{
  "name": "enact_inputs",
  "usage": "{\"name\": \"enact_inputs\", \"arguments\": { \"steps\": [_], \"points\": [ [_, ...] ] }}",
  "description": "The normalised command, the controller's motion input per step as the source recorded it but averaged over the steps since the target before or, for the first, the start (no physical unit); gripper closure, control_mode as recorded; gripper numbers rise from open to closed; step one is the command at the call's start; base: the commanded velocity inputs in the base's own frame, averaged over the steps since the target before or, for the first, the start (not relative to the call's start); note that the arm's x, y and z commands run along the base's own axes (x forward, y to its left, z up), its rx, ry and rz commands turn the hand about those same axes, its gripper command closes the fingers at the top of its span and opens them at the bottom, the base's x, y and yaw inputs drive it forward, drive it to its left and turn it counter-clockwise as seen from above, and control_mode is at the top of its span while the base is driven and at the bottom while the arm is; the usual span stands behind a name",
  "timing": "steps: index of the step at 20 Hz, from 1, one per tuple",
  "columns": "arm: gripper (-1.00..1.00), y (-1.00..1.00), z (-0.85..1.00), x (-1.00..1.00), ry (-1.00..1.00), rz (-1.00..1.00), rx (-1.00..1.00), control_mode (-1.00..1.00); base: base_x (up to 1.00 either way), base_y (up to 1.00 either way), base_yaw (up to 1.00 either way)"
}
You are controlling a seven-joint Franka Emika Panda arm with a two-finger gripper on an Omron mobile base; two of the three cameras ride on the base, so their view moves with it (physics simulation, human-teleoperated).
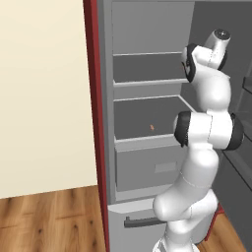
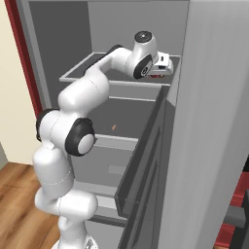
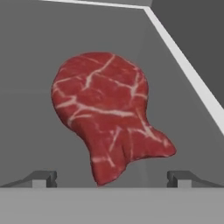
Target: Move the sushi and pork chop from the top shelf to the second highest shelf to make space. Then, place the pitcher from the counter on the cleared top shelf.
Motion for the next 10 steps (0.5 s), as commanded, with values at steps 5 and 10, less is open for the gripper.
{"name": "enact_inputs", "arguments": {
  "steps": [5, 10],
  "points": [
    [-1.00, 0.00, 0.00, 0.13, -0.06, 0.01, -0.01, -1.00, 0.00, 0.00, 0.00],
    [-1.00, 0.00, -0.01, 0.18, -0.04, 0.02, -0.01, -1.00, 0.00, 0.00, 0.00]
  ]
}}
